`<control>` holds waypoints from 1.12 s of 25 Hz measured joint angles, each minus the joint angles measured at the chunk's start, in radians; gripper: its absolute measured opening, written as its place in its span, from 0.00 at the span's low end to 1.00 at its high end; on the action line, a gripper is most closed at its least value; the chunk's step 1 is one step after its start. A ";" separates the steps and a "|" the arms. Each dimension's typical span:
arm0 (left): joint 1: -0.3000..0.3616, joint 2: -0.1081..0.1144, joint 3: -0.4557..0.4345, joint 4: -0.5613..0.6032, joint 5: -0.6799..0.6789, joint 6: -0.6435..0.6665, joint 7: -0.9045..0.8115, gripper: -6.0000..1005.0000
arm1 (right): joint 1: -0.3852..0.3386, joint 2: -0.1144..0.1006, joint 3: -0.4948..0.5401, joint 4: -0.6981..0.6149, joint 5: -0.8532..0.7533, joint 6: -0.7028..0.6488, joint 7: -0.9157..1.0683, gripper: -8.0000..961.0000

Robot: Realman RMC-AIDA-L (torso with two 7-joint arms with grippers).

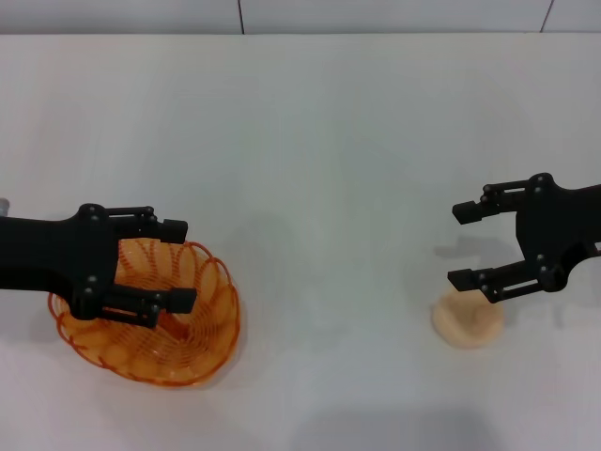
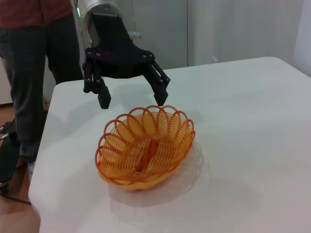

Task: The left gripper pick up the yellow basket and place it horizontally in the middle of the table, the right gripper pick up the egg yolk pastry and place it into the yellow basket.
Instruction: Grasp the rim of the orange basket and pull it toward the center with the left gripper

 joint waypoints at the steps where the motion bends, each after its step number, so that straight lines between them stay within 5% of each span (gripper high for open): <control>1: 0.000 0.000 0.000 0.000 0.000 0.000 0.000 0.89 | 0.000 0.000 0.000 0.000 0.000 0.000 0.000 0.82; 15: -0.002 0.006 0.000 0.043 0.002 -0.001 -0.061 0.89 | -0.003 0.000 0.003 -0.003 0.001 0.000 0.000 0.82; 23: -0.016 0.046 0.001 0.238 0.085 0.000 -0.354 0.89 | -0.006 0.000 0.007 -0.003 0.002 0.005 -0.004 0.82; 28: -0.065 0.096 -0.002 0.360 0.278 0.005 -0.628 0.89 | -0.007 0.000 0.009 -0.003 0.009 0.006 -0.005 0.82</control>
